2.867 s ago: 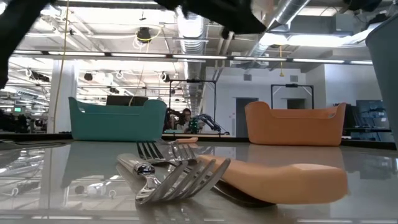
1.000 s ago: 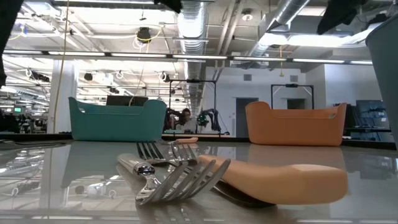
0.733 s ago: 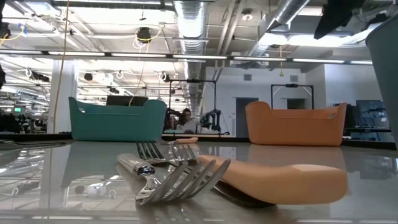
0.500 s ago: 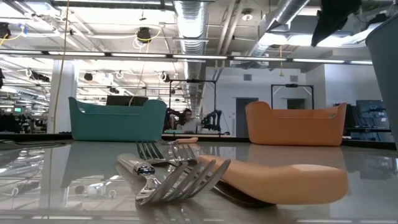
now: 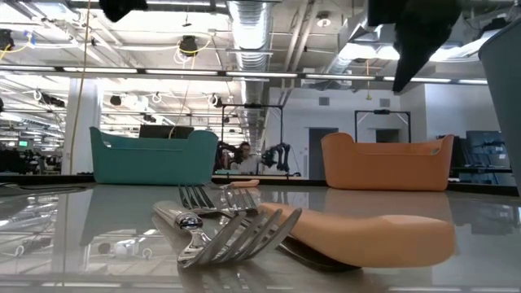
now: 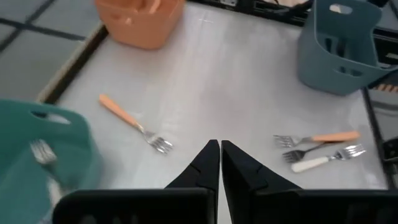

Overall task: Sort silverware by color (type)
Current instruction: Put the black fork into the blue bin

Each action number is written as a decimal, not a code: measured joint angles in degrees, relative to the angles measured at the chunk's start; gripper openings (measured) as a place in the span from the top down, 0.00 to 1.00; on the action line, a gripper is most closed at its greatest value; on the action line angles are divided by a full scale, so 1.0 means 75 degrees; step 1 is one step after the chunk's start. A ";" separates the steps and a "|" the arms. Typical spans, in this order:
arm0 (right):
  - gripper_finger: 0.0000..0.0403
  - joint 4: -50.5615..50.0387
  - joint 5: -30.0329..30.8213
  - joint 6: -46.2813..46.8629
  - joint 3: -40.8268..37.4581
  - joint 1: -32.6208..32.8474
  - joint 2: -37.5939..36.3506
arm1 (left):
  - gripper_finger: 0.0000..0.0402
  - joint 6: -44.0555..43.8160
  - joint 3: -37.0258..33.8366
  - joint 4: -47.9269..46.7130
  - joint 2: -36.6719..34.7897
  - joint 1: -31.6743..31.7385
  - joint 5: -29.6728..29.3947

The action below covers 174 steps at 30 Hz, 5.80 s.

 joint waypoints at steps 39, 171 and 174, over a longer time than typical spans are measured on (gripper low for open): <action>0.73 1.5448 0.0076 -0.2374 0.1052 -0.0009 0.8854 | 1.00 -0.3866 -0.1583 0.3896 0.4338 -0.5269 -0.1495; 0.73 -0.1352 0.0597 0.0720 0.4497 0.2445 0.1887 | 0.64 -1.0106 -0.4168 0.0666 0.4170 -0.3792 -0.0411; 0.73 -0.1349 0.0597 0.0720 0.4497 0.2445 0.1887 | 0.77 -1.0134 -0.4145 0.0634 0.4179 -0.3807 -0.0662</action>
